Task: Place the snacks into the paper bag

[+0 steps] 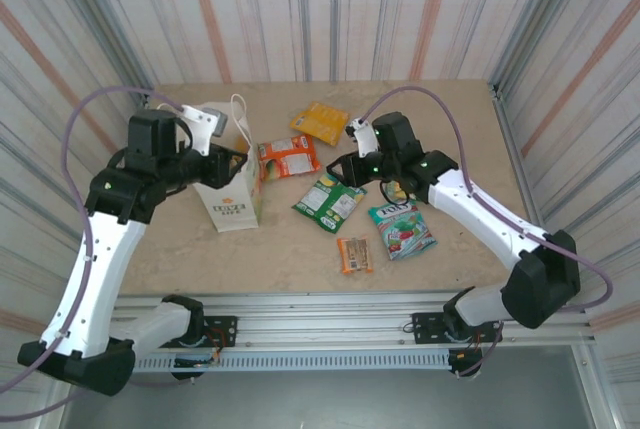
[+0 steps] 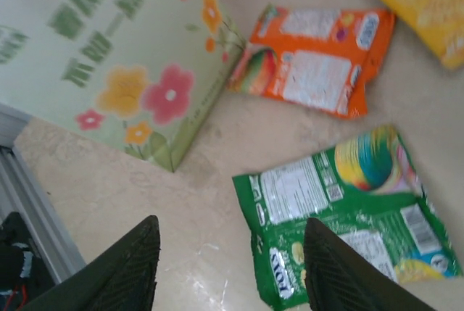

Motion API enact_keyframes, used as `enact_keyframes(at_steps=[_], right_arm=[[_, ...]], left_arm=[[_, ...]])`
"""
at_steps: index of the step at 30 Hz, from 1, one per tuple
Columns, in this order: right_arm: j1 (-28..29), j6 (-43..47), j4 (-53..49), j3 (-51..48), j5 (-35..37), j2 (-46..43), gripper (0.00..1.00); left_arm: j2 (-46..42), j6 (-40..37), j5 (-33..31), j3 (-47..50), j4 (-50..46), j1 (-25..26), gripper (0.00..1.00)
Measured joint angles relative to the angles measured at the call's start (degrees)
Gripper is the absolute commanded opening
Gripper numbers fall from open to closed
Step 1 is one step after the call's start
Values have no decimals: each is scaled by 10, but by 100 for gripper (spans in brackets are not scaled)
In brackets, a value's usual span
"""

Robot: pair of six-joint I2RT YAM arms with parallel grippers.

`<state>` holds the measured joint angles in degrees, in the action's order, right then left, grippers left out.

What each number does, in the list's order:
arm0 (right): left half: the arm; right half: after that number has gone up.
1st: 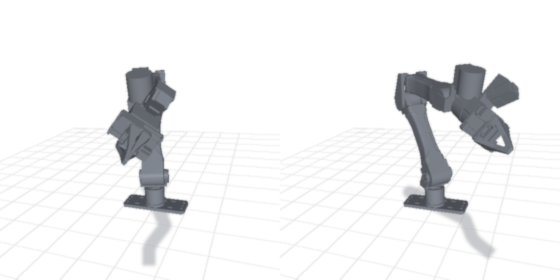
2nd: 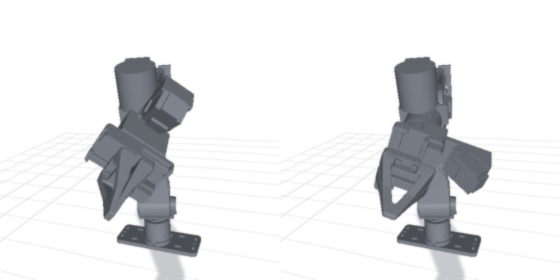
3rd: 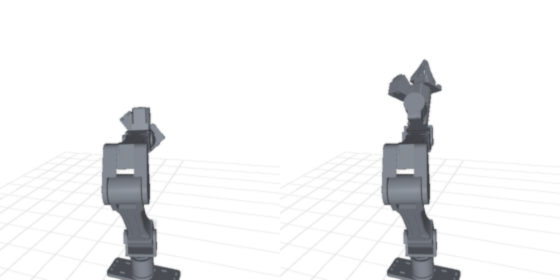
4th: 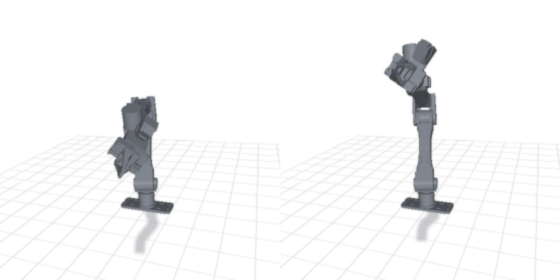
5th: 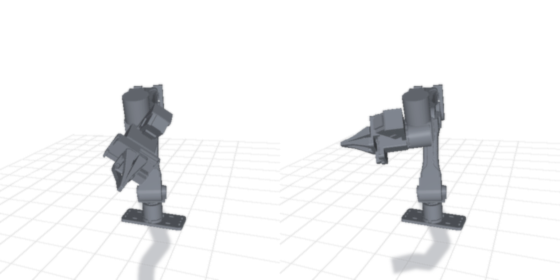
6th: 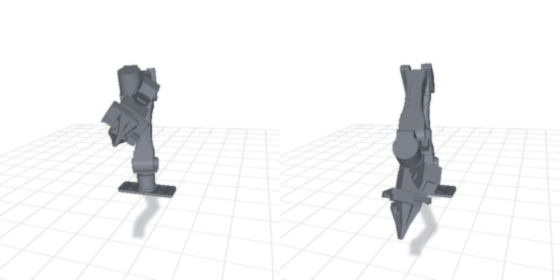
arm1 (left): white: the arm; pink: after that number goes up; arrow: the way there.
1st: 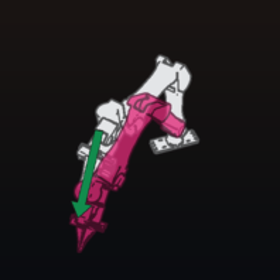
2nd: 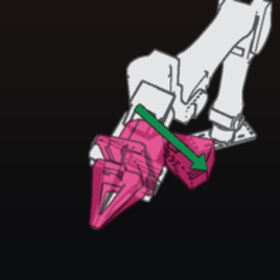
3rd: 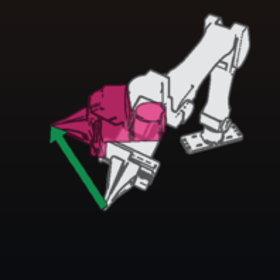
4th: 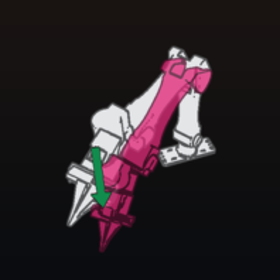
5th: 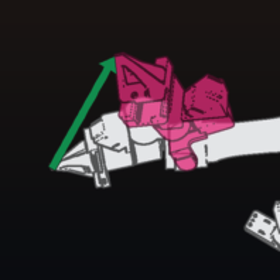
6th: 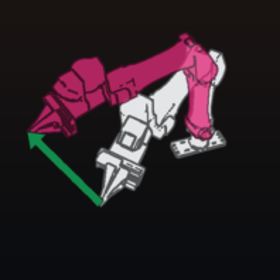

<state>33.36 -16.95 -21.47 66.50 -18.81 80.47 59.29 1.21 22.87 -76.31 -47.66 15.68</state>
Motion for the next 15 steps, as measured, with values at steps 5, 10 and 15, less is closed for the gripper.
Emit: enact_keyframes(at_steps=[5,10,15], right_arm=[[-20,-107,-32,-13,17,57,54],[-25,-189,-72,-23,43,123,57],[-24,-235,-81,-36,56,161,58]], left_arm=[[-16,2,68,86,75,0,48],[-16,2,96,120,107,0,48],[-16,0,106,130,121,0,47]])
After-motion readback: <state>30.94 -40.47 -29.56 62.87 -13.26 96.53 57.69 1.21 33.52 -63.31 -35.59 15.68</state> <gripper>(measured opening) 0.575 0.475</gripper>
